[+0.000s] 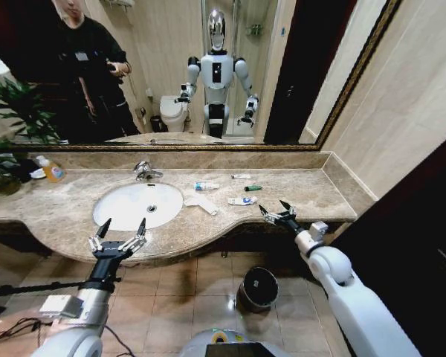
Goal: Pick up the trash from the sink and place it in the trash bin.
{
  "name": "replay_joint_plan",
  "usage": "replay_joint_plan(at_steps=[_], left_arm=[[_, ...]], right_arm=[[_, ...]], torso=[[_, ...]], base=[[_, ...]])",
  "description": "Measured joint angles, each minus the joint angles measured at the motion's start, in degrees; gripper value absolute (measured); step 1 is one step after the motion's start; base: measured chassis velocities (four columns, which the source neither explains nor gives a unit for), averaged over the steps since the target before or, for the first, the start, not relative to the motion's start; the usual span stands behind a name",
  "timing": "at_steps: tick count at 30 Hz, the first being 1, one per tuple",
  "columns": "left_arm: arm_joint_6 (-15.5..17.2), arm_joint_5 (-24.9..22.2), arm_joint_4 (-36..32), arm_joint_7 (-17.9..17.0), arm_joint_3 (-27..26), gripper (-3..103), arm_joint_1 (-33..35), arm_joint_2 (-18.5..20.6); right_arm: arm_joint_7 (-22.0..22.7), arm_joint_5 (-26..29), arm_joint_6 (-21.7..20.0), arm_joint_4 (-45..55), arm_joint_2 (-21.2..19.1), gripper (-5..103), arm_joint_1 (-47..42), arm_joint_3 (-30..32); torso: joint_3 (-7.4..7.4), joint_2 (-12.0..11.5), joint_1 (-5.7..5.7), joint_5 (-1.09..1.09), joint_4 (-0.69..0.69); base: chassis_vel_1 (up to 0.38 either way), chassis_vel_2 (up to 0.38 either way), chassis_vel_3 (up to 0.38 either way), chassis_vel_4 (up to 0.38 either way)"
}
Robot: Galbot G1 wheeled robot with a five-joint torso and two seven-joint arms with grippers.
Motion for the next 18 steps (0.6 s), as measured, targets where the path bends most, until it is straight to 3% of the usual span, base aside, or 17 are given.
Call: replay_joint_plan(at_steps=[7,18], left_arm=[[0.00,0.00,-0.01,0.00,0.00,100,0.00,0.00],[0.00,0.00,0.00,0.00,0.00,100,0.00,0.00]], right_arm=[[0.92,-0.05,-0.37,-8.85,1.43,100,9.08,-8.18],[2.14,-0.84,-0.41,-18.75,3.91,100,16.60,-13.26]], torso=[[0.00,0.00,0.00,0.01,0.01],[0.00,0.00,-0.01,0.00,0.01]], base=[[0.000,0.000,0.000,0.000],[0.000,0.000,0.000,0.000]])
